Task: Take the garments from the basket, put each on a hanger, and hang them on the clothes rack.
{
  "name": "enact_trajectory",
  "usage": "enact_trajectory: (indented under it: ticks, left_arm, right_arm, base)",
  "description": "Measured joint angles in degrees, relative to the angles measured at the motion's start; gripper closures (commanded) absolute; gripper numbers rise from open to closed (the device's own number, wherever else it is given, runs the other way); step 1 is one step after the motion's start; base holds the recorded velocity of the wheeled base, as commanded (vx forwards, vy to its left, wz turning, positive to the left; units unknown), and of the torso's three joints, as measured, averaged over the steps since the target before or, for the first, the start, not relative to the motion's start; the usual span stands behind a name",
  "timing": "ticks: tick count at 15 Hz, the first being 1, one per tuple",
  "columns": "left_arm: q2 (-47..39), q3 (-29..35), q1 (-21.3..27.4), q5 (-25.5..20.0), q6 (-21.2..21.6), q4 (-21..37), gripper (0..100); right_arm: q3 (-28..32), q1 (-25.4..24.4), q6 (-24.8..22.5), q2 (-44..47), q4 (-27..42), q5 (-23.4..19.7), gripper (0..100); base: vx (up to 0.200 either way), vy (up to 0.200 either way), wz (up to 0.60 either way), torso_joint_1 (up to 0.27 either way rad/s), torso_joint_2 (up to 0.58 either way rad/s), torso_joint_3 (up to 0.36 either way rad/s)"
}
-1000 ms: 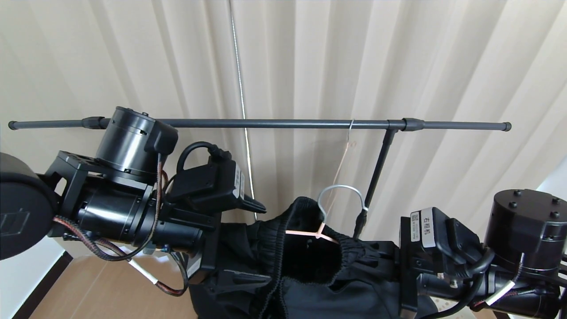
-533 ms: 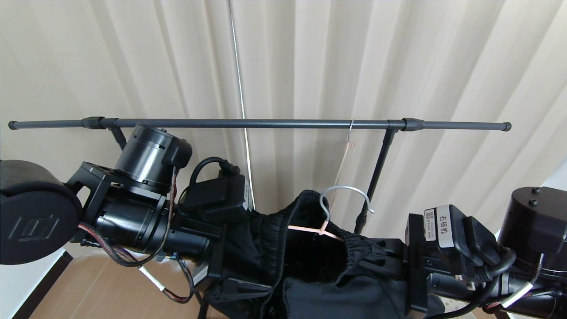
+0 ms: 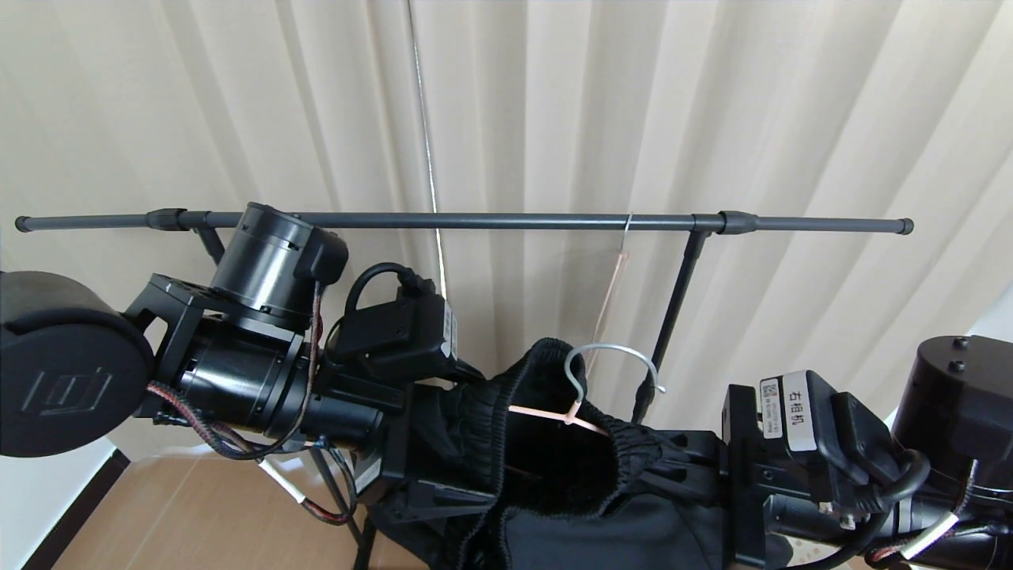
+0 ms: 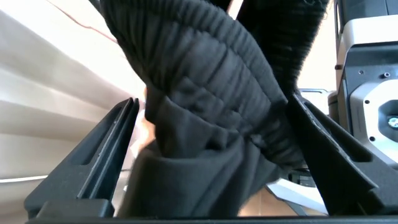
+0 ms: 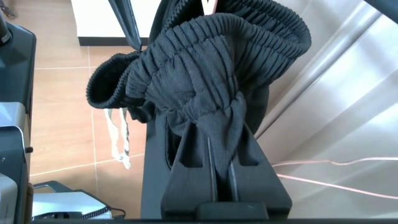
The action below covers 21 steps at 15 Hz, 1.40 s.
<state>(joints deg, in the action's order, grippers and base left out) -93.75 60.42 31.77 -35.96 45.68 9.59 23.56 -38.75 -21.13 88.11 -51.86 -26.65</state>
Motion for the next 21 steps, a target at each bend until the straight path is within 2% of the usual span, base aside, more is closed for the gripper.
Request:
enact_trajectory:
  ticks: [9,10,21]
  left_arm:
    - [-0.07,-0.26,1.55,0.06,-0.27,0.23,0]
    - [-0.09,-0.28,1.50,0.16,-0.30,0.37,100]
    - [1.00,-2.18,1.50,0.39,-0.28,0.11,100]
  right_arm:
    - [-0.28,-0.20,0.05,-0.11,-0.01,-0.01,100]
    - [-0.28,-0.22,0.05,-0.11,-0.01,-0.01,100]
    - [0.18,-0.44,-0.02,-0.11,0.02,0.38,100]
  base:
    - [0.000,0.000,0.00,0.000,0.00,0.000]
    - [0.000,0.000,0.00,0.000,0.00,0.000]
    - [0.000,0.000,0.00,0.000,0.00,0.000]
